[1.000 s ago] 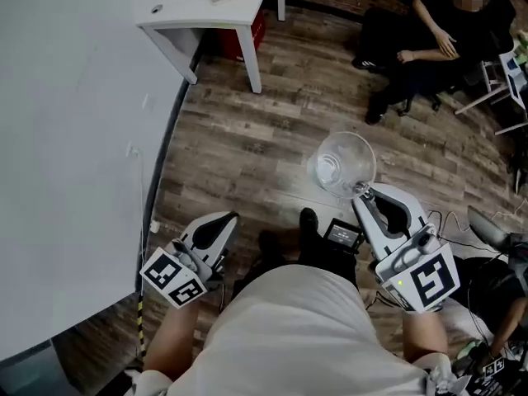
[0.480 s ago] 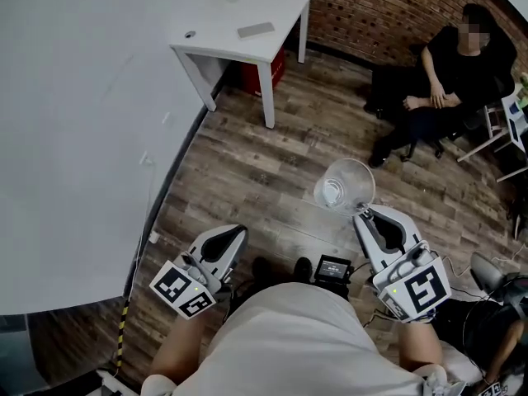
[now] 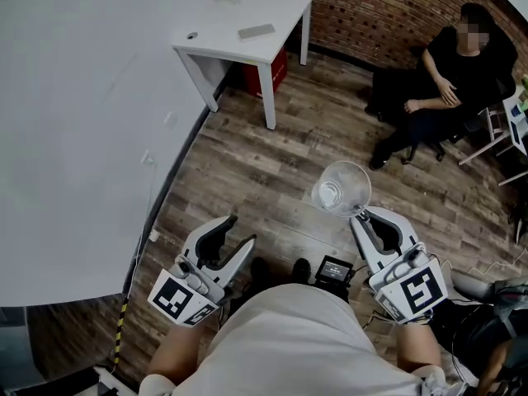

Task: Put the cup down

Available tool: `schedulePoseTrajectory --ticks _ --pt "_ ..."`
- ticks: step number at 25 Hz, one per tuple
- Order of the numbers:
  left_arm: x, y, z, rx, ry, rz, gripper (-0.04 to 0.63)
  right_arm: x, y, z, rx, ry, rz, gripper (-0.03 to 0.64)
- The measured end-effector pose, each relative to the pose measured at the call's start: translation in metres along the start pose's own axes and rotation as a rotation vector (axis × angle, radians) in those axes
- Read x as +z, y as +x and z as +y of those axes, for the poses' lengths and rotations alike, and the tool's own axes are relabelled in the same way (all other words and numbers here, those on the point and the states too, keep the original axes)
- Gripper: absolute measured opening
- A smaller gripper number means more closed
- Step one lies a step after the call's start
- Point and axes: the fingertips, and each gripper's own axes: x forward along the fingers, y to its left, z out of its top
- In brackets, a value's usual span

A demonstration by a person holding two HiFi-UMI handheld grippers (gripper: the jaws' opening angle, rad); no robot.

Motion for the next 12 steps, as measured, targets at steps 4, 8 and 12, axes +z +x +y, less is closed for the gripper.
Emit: schedulePoseTrajectory --ticks 4,8,12 --pt "-0.001 0.009 -0.010 0.008 -0.017 -0.009 0.175 -0.007 -0.010 -0.011 0.007 0.003 -0.005 0.043" --pt "0.000 0.009 -0.011 0.013 -0.033 -0.014 0.175 -0.008 -0.011 -0.011 0.009 0.000 0.001 0.042" --pt "-0.003 0.020 -0.020 0.017 -0.047 -0.005 0.175 -0.011 -0.017 -0.022 0.024 0.003 0.002 0.043"
